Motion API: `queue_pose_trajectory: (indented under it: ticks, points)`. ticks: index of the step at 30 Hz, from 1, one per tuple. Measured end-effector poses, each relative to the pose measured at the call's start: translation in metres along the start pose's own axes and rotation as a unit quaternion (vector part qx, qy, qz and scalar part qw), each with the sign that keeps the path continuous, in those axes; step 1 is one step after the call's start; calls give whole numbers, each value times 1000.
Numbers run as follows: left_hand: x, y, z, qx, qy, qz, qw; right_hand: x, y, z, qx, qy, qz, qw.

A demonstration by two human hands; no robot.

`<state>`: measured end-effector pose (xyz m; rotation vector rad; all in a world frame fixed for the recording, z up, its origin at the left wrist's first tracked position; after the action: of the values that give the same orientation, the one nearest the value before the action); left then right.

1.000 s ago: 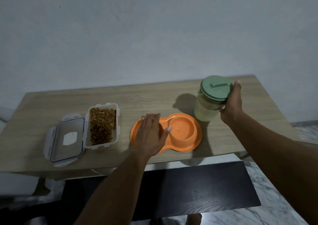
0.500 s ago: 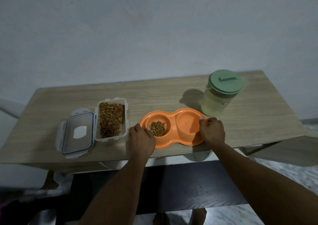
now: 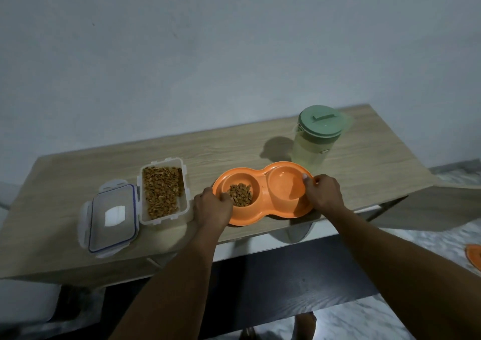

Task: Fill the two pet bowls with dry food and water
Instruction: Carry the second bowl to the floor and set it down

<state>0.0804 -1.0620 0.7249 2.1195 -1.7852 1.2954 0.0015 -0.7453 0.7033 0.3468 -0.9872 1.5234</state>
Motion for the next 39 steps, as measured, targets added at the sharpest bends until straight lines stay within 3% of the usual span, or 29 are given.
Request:
queue_pose_trajectory:
  ticks: [8, 16, 28, 39]
  points:
    - [-16, -20, -53, -76, 33, 54, 995, 61, -53, -33, -9, 52, -81, 995]
    - [-79, -68, -128, -176, 19, 99, 979, 139, -115, -114, -30, 105, -146, 983]
    - [-250, -203, -245, -277, 37, 183, 942, 280, -256, -296, -114, 139, -237, 955]
    - [-407, -326, -364, -361, 58, 288, 885, 394, -349, -455, -204, 218, -334, 894]
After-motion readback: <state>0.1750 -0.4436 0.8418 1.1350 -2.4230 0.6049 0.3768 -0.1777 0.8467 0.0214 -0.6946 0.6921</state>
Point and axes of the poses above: each hand's wrist, its own y-axis towards the middle knuckle, its own x-axis out of the back of the hand, z = x × y, the point moved 7 cm from there along y, towards the middle knuckle, and after that the axes turned 15 degrees about z, right-handed, at the moved point
